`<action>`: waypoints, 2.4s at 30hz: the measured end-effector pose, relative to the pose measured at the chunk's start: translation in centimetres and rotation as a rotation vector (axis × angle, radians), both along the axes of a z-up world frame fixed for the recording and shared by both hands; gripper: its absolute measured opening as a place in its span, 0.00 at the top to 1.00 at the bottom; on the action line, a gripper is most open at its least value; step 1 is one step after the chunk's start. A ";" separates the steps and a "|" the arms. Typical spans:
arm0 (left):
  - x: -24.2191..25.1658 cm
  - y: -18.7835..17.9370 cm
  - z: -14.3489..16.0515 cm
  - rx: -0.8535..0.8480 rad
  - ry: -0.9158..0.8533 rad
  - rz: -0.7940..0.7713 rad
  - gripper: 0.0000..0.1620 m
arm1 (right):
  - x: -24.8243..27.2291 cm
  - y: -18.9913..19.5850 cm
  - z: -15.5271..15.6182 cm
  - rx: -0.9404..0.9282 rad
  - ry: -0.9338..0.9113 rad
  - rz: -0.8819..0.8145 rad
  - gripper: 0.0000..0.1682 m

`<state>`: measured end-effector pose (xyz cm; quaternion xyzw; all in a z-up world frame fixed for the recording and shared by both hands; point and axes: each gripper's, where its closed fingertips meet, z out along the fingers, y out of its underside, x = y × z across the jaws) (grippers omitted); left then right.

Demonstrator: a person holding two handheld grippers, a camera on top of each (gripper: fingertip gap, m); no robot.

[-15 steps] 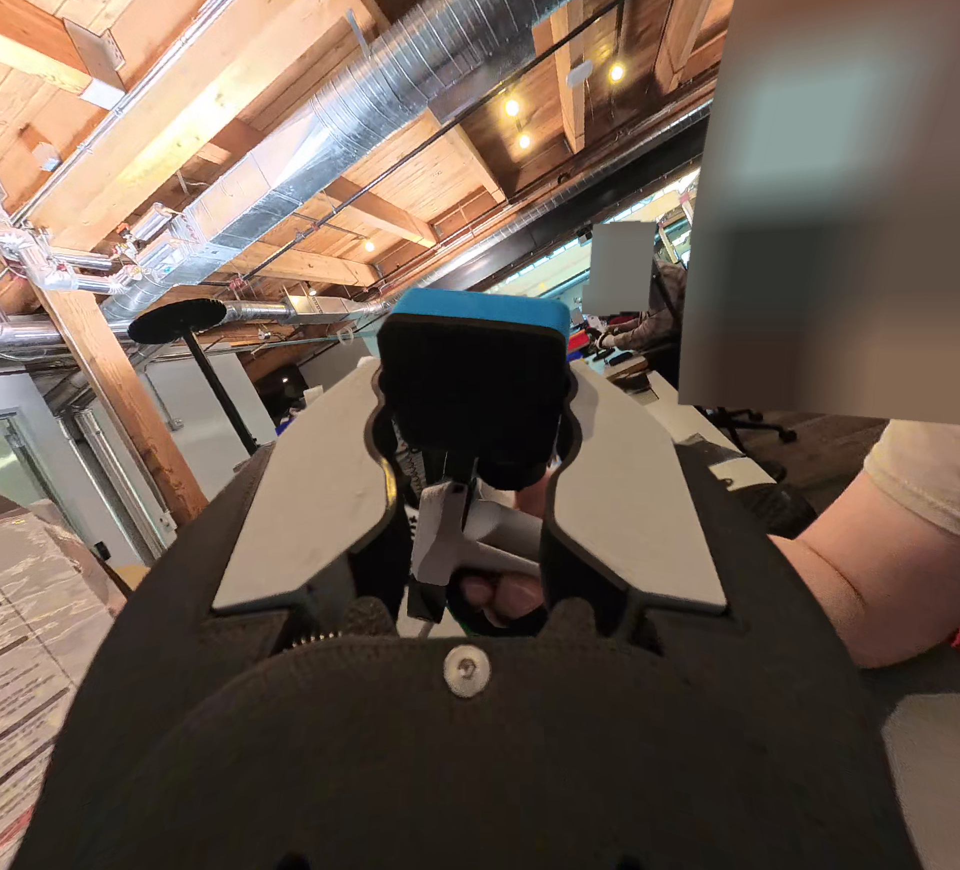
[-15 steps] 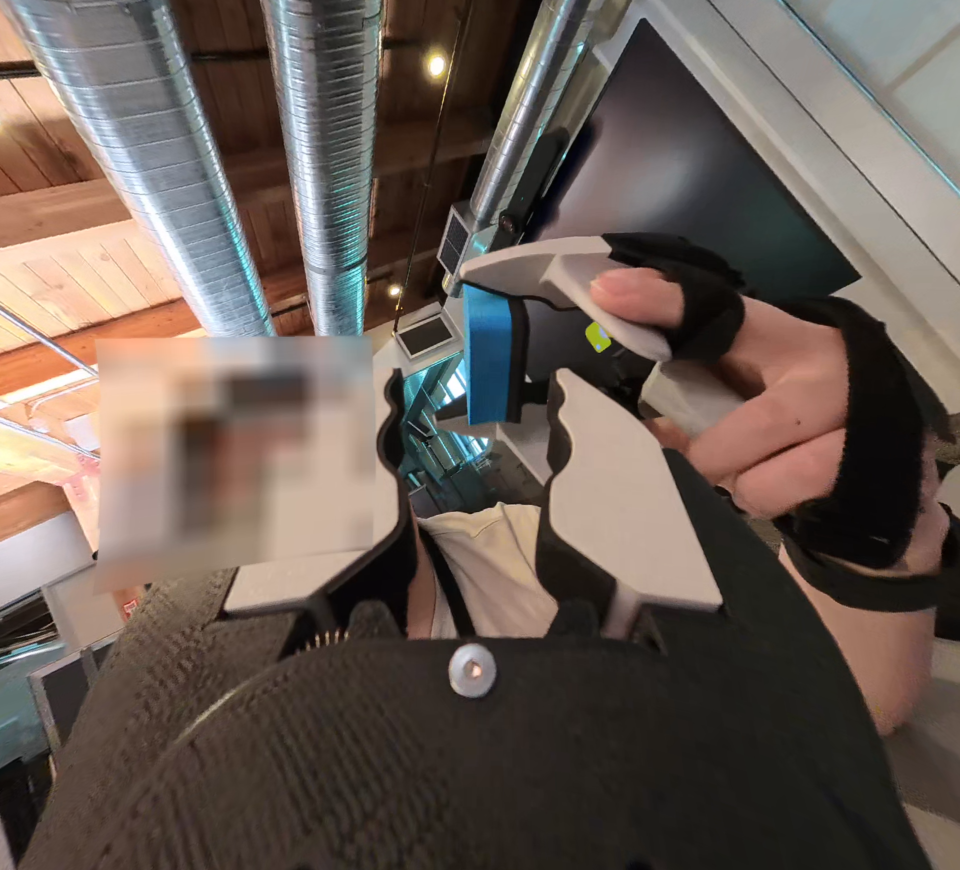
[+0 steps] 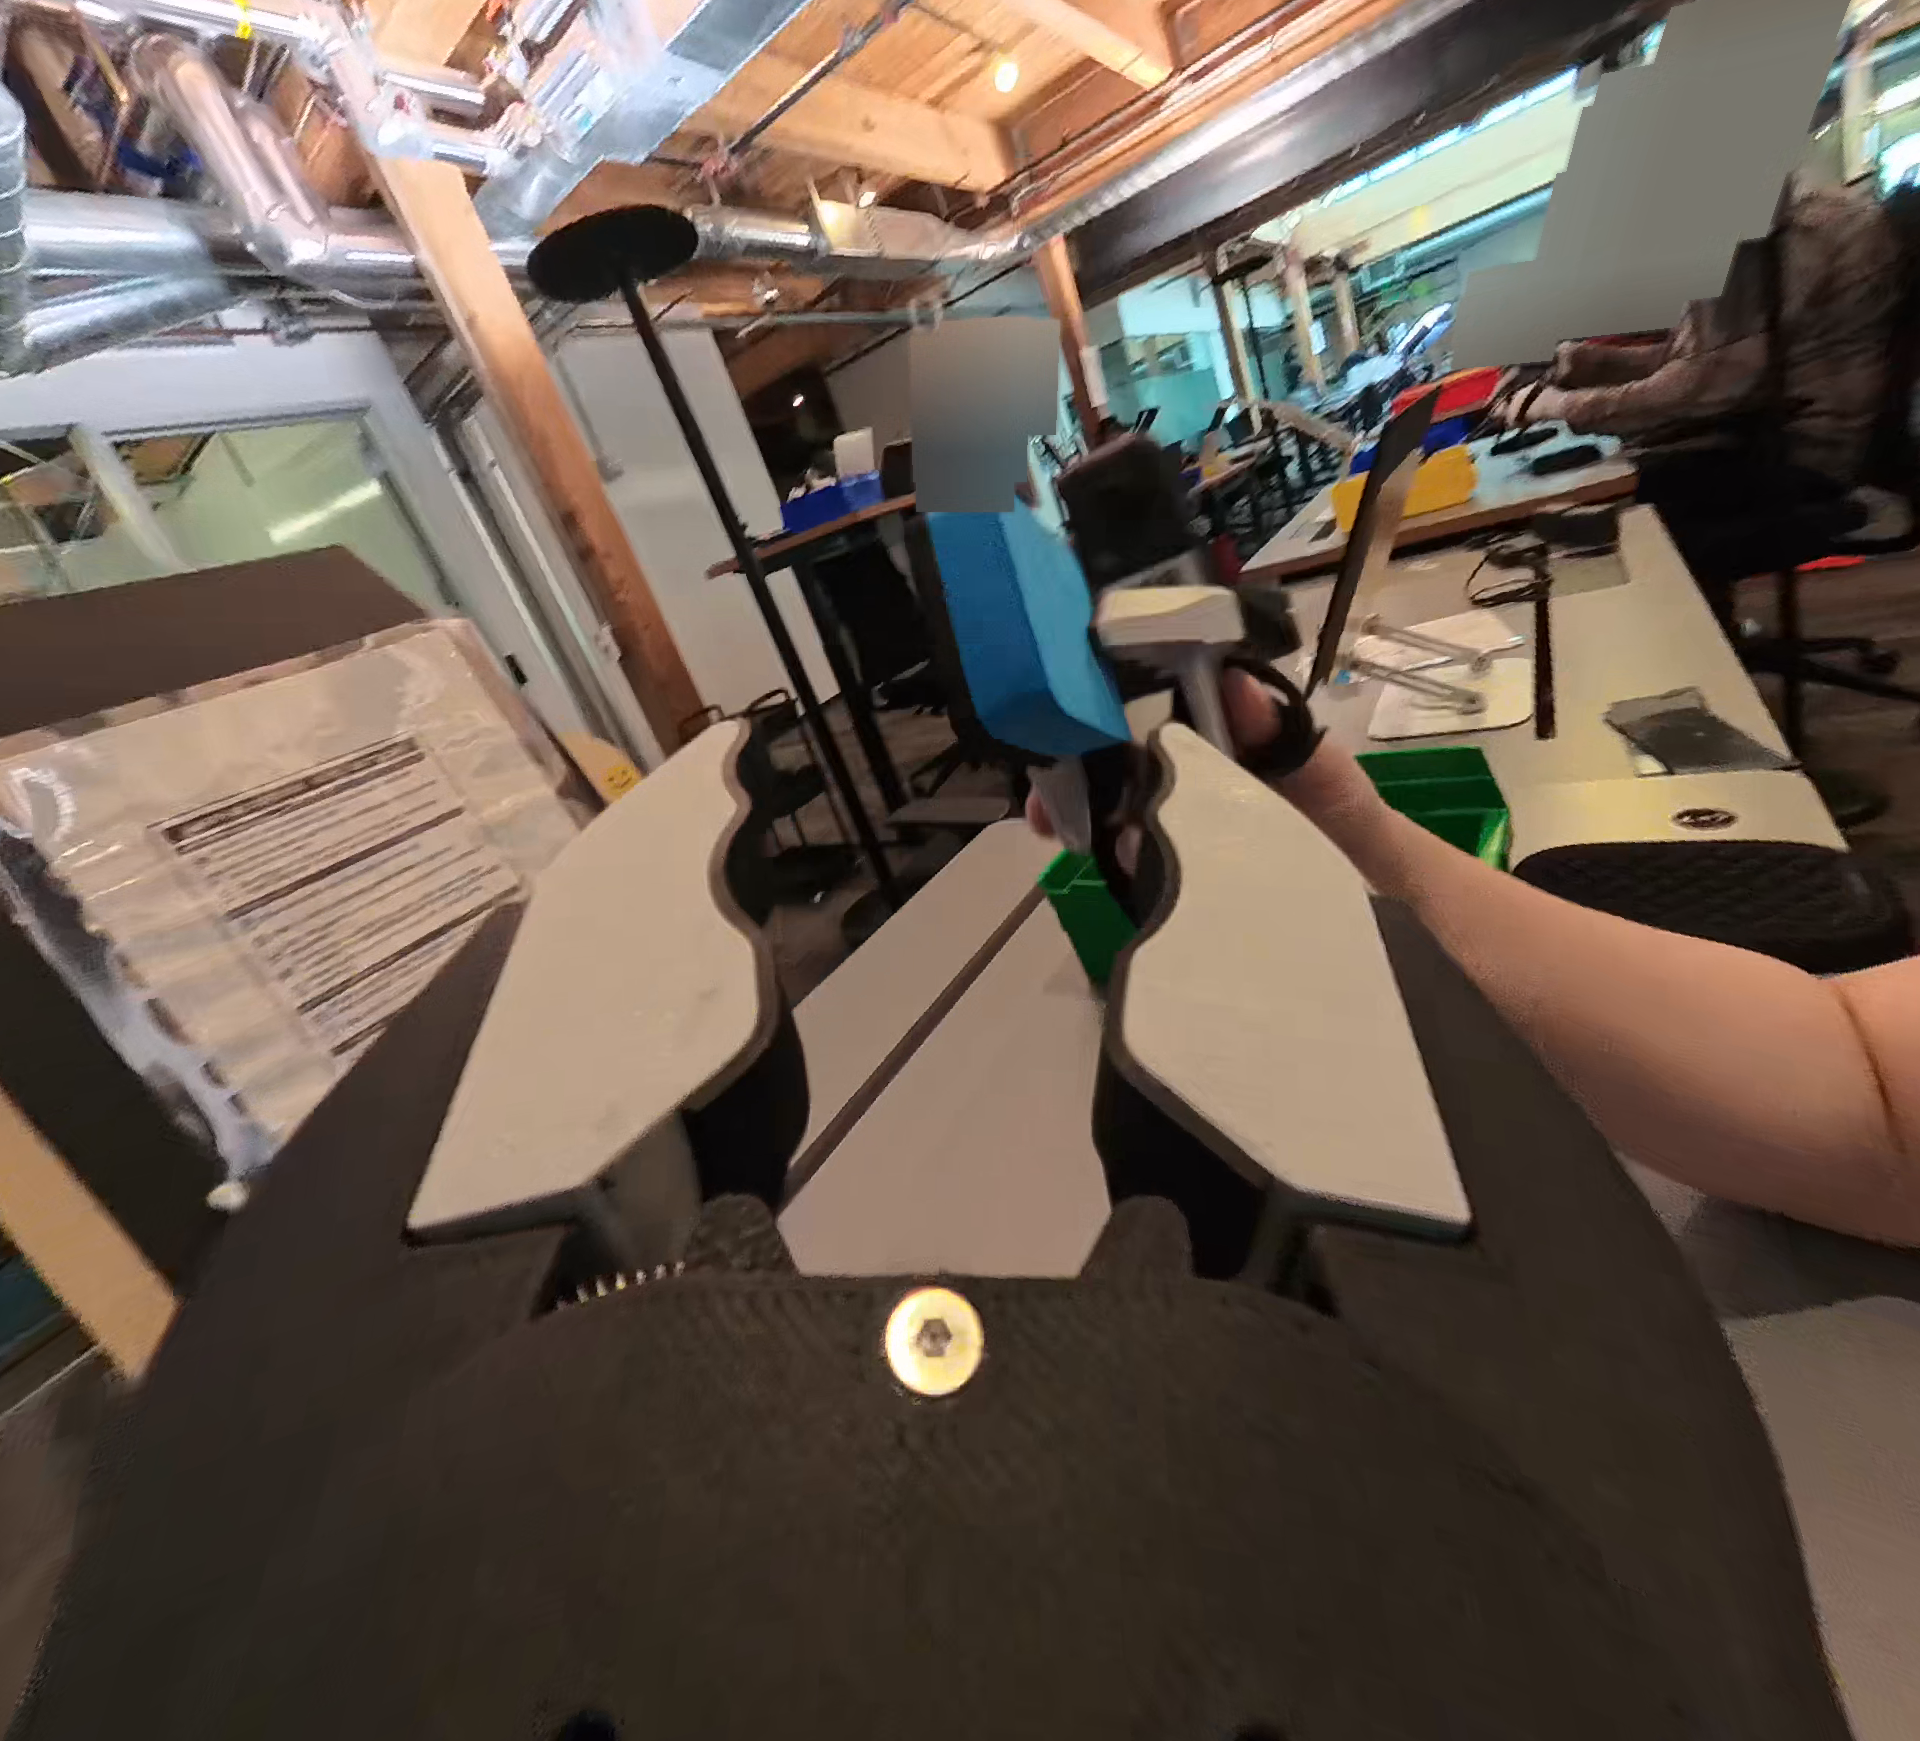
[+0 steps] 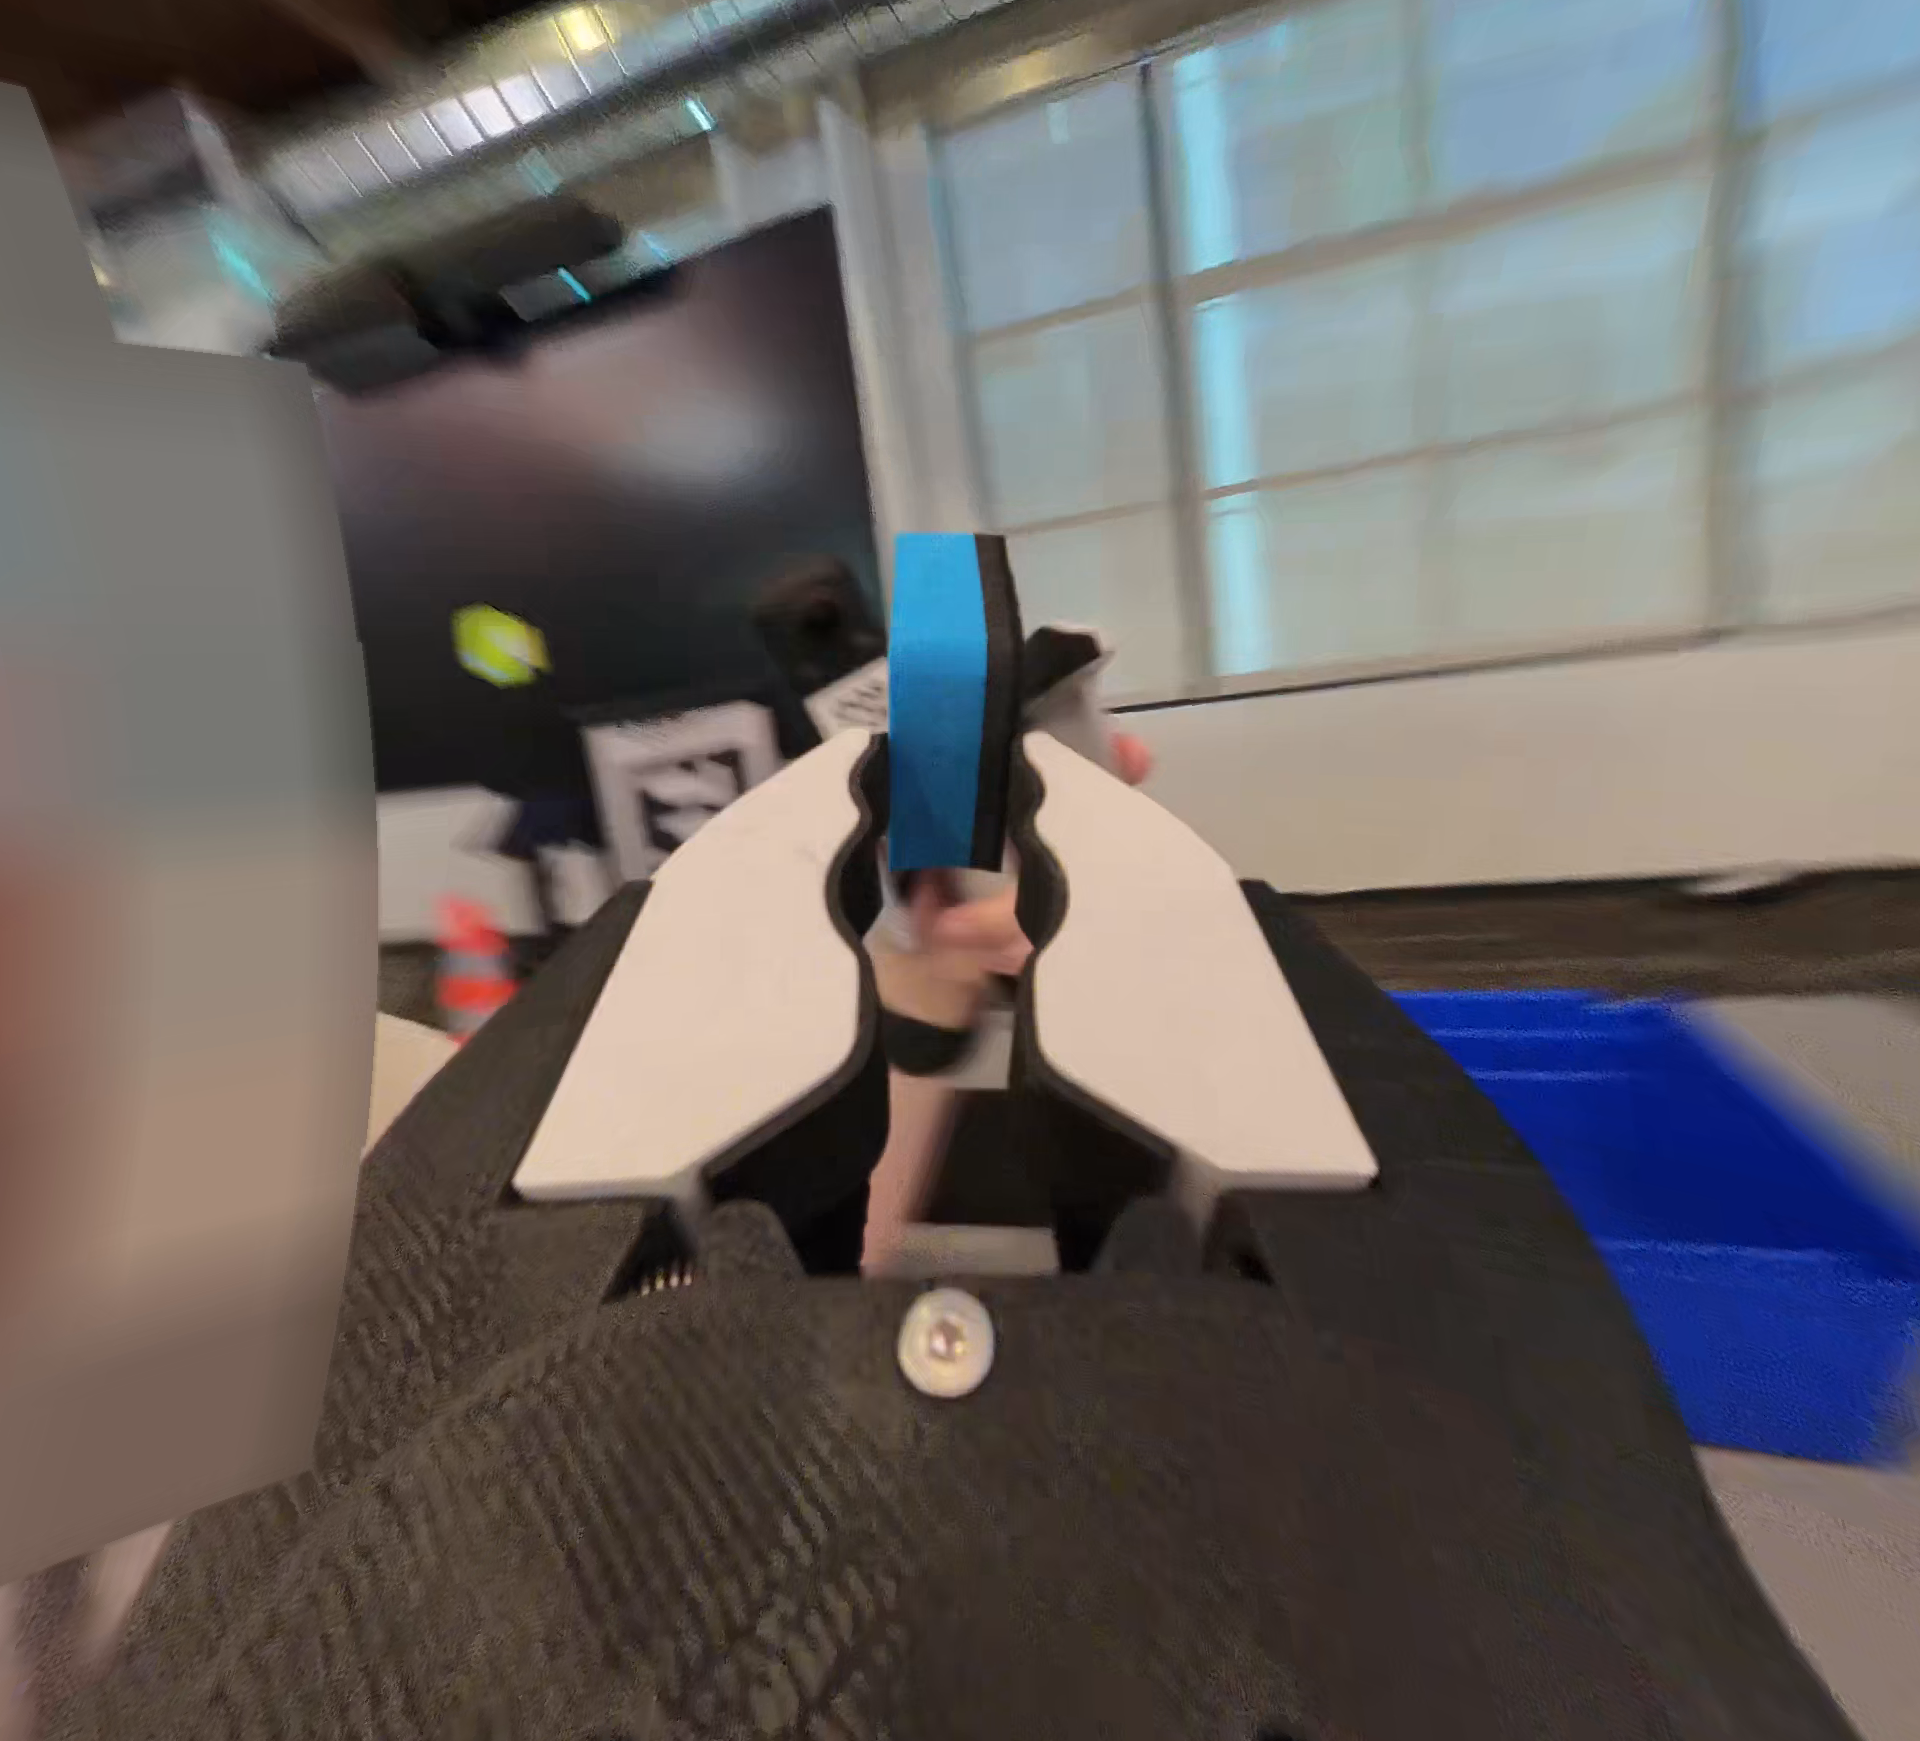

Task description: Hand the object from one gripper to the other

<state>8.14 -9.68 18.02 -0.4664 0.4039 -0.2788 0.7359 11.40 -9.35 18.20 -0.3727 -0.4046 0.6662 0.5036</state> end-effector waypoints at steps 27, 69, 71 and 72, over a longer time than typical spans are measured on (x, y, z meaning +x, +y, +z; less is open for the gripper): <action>1.7 -0.4 -2.9 -0.850 -0.073 -0.378 0.82 | -1.7 -0.8 -2.8 1.938 -0.119 -1.295 0.87; 5.0 -1.2 -7.3 0.237 0.566 0.130 0.58 | 2.6 -3.4 -9.3 0.134 -0.668 0.254 0.65; 6.5 -3.3 -8.4 0.226 0.596 -0.007 0.59 | 3.3 -5.1 -11.0 0.181 -0.741 0.362 0.65; 7.2 -4.3 -9.1 0.222 0.617 -0.073 0.60 | 3.3 -5.8 -11.7 0.184 -0.779 0.403 0.65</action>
